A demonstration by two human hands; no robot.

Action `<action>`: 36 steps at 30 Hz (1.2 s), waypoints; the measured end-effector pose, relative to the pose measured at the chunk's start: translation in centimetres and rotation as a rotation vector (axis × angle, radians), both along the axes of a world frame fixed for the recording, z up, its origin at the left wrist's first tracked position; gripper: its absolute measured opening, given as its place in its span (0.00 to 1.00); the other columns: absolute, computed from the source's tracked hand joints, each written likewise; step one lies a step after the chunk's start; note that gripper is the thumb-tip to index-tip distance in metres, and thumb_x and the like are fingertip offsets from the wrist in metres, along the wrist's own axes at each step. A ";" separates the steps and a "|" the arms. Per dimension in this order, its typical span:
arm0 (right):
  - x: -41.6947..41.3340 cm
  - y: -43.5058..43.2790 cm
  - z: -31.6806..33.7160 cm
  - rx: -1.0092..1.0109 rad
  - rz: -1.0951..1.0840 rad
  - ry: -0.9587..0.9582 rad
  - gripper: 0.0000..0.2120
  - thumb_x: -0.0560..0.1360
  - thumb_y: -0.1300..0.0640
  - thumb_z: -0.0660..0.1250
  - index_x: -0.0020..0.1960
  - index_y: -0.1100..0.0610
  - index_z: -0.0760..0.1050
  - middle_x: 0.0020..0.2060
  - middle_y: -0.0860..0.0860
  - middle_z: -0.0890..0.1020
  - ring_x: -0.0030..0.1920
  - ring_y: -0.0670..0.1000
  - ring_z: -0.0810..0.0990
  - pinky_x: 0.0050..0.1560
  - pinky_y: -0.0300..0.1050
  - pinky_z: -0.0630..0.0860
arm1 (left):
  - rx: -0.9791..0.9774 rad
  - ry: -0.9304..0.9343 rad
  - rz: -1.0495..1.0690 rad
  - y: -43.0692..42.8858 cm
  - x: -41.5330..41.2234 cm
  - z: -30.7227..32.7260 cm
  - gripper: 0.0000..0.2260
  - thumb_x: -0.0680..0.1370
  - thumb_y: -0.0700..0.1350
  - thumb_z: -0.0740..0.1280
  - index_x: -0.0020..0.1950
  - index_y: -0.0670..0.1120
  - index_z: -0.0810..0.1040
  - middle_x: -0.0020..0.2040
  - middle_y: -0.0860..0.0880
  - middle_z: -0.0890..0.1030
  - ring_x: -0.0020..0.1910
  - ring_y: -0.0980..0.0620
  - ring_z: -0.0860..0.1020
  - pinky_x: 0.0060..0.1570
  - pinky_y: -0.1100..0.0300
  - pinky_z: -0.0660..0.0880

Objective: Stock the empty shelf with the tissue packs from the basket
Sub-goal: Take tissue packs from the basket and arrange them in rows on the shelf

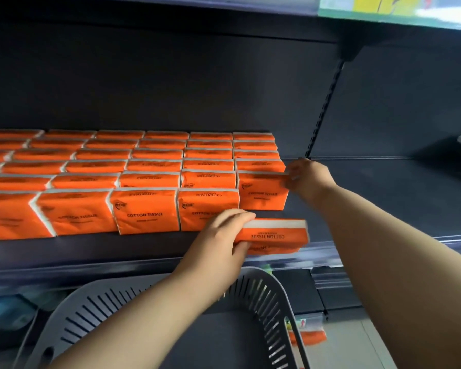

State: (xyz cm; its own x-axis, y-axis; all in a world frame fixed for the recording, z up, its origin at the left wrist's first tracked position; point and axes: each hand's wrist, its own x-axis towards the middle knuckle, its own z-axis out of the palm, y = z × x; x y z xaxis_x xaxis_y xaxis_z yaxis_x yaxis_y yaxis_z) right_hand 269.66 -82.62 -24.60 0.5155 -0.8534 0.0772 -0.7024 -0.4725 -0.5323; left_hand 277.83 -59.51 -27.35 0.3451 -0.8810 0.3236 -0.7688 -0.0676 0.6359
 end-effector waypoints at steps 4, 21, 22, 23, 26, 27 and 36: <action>-0.3 -0.1 1.3 -0.028 0.062 0.057 0.14 0.73 0.59 0.68 0.58 0.60 0.77 0.55 0.57 0.81 0.57 0.58 0.78 0.59 0.50 0.73 | -0.041 -0.049 0.000 -0.9 -0.2 1.4 0.19 0.75 0.38 0.68 0.65 0.47 0.75 0.58 0.58 0.68 0.54 0.66 0.64 0.54 0.85 0.52; -3.2 -0.9 1.1 0.116 -0.001 -0.066 0.13 0.78 0.60 0.56 0.45 0.60 0.79 0.48 0.59 0.83 0.50 0.60 0.80 0.51 0.49 0.75 | 0.041 -0.579 0.197 -7.5 0.3 2.2 0.14 0.77 0.50 0.66 0.62 0.51 0.76 0.60 0.51 0.77 0.62 0.48 0.68 0.61 0.60 0.52; -3.3 -0.8 0.8 0.189 -0.003 -0.119 0.13 0.78 0.60 0.56 0.42 0.59 0.78 0.47 0.61 0.83 0.48 0.61 0.80 0.51 0.51 0.75 | 0.079 -0.601 0.195 -7.5 0.5 1.9 0.15 0.77 0.51 0.64 0.63 0.51 0.75 0.61 0.51 0.76 0.64 0.49 0.67 0.64 0.60 0.49; -3.4 -0.6 0.6 0.253 -0.006 -0.158 0.12 0.78 0.61 0.56 0.40 0.57 0.76 0.46 0.62 0.82 0.45 0.61 0.80 0.51 0.52 0.75 | 0.119 -0.619 0.189 -7.5 0.7 1.5 0.15 0.78 0.52 0.63 0.64 0.51 0.75 0.62 0.51 0.75 0.66 0.49 0.65 0.67 0.59 0.47; -3.6 -0.4 -0.2 0.345 0.003 -0.164 0.09 0.79 0.60 0.56 0.44 0.57 0.74 0.42 0.61 0.81 0.40 0.57 0.79 0.42 0.50 0.77 | 0.201 -0.656 0.167 -7.5 1.0 0.8 0.17 0.78 0.52 0.62 0.66 0.50 0.73 0.66 0.52 0.71 0.70 0.50 0.61 0.72 0.55 0.45; -3.7 -0.3 -0.4 0.375 -0.003 -0.172 0.08 0.79 0.60 0.56 0.46 0.57 0.73 0.40 0.59 0.81 0.38 0.56 0.79 0.38 0.47 0.77 | 0.204 -0.665 0.161 -7.5 1.1 0.7 0.17 0.78 0.52 0.62 0.67 0.50 0.72 0.66 0.52 0.70 0.70 0.50 0.60 0.72 0.55 0.44; -3.8 0.3 -1.2 0.351 -0.001 -0.242 0.09 0.80 0.58 0.55 0.50 0.58 0.74 0.36 0.54 0.78 0.32 0.50 0.79 0.29 0.41 0.79 | 0.194 -0.667 0.177 -8.2 0.8 0.4 0.18 0.79 0.49 0.62 0.69 0.50 0.69 0.68 0.51 0.70 0.70 0.49 0.61 0.72 0.54 0.46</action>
